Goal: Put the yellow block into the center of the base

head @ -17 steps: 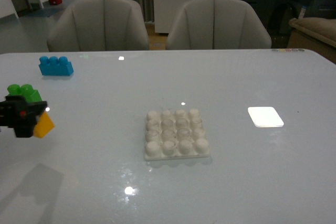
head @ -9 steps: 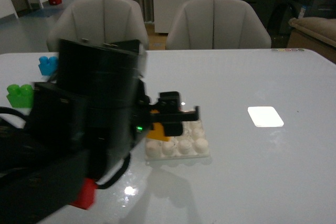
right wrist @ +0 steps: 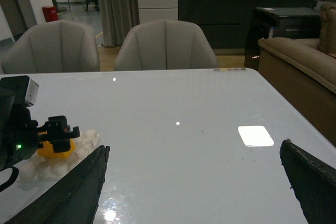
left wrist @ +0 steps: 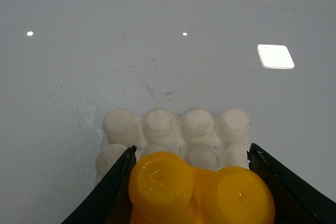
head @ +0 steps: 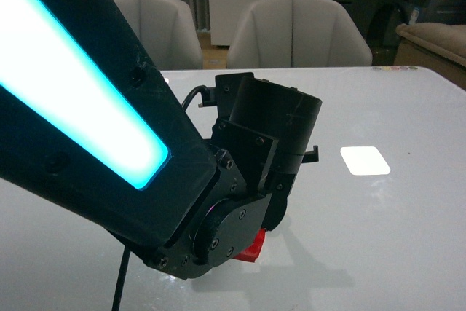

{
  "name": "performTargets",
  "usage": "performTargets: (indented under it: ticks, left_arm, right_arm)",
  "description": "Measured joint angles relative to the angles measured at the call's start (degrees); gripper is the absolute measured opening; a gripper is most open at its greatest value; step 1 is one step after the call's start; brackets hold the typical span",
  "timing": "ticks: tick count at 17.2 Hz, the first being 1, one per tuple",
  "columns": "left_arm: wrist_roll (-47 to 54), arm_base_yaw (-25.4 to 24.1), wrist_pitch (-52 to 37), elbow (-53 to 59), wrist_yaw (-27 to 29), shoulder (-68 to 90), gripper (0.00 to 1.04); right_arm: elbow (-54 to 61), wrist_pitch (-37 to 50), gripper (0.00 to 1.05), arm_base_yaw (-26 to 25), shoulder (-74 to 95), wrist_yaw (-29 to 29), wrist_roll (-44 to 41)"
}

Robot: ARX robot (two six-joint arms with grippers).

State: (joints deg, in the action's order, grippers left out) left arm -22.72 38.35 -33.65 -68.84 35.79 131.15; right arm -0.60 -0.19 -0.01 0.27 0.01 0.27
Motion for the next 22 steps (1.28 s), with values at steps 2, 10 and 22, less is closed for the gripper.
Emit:
performTargets:
  ticks: [2, 10, 22]
  left_arm:
    - [-0.90, 0.13, 0.72, -0.44, 0.31, 0.26, 0.58]
    - [-2.86, 0.59, -0.48, -1.31, 3.72, 2.64, 0.58]
    - [6.40, 2.25, -9.29, -0.87, 7.34, 5.73, 0.58]
  right_arm:
    - [0.00, 0.00, 0.98, 0.00, 0.00, 0.00, 0.00]
    - [0.00, 0.00, 0.98, 0.00, 0.00, 0.00, 0.00]
    - [0.00, 0.00, 0.98, 0.00, 0.00, 0.00, 0.00]
